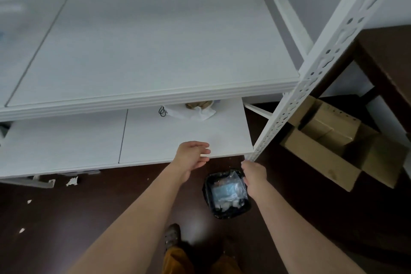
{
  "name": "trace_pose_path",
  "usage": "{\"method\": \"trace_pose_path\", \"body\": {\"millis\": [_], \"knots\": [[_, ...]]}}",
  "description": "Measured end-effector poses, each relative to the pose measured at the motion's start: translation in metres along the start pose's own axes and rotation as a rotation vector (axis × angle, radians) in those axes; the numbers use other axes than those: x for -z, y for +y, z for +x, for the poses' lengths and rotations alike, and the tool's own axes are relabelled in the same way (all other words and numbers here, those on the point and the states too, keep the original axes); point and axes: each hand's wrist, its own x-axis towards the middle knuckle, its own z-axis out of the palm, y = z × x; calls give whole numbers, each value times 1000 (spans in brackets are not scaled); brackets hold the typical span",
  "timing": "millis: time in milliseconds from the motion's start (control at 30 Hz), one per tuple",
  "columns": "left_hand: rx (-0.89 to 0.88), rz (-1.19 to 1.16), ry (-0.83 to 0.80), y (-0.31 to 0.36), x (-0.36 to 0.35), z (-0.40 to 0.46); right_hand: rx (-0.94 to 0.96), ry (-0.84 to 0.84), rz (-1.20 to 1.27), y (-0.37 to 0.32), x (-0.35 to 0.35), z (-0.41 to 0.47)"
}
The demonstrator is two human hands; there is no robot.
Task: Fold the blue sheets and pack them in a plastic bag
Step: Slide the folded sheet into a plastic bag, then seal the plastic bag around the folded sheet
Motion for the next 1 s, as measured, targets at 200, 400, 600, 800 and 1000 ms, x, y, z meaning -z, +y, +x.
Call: {"method": "trace_pose_path", "body": {"millis": [200,400,600,800,1000], "knots": [[-74,-69,25,28,35,-32,73,-152,-96,-28,-24,-31],[-135,-101,80,51,89,-56,92,-305,-19,-58,-64,-81],[-191,-121,85,74,150,-70,201,-358,-1,-76,-116,-132],[-239,-109,101,89,223,-82,287,-413,-34,-85,-182,-170],[-277,-157,160,97,309,-84,327,-481,-102,-87,-260,-208]]}}
